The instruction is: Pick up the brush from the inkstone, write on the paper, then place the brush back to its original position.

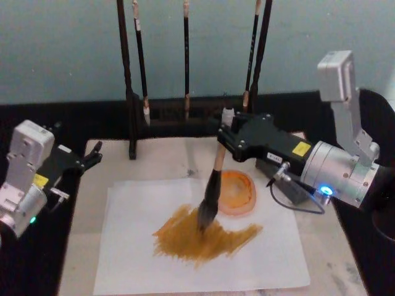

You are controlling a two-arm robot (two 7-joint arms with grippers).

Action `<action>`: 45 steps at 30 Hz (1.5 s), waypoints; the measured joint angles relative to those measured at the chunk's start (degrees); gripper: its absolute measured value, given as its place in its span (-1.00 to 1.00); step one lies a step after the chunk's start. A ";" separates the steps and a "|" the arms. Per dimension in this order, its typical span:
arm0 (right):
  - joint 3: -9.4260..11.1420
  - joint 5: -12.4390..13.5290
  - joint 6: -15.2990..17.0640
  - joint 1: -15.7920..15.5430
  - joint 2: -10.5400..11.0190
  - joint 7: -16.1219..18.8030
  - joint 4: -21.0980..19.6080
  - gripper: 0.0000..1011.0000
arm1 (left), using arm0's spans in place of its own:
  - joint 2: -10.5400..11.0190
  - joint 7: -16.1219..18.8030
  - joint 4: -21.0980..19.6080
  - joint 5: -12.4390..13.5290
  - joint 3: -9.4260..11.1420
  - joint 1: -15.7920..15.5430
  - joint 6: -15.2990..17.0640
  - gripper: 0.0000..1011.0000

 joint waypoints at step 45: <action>20.09 42.16 13.38 2.10 -12.31 -18.43 26.65 -0.66 | 0.00 0.00 0.00 0.00 0.00 0.00 0.00 1.00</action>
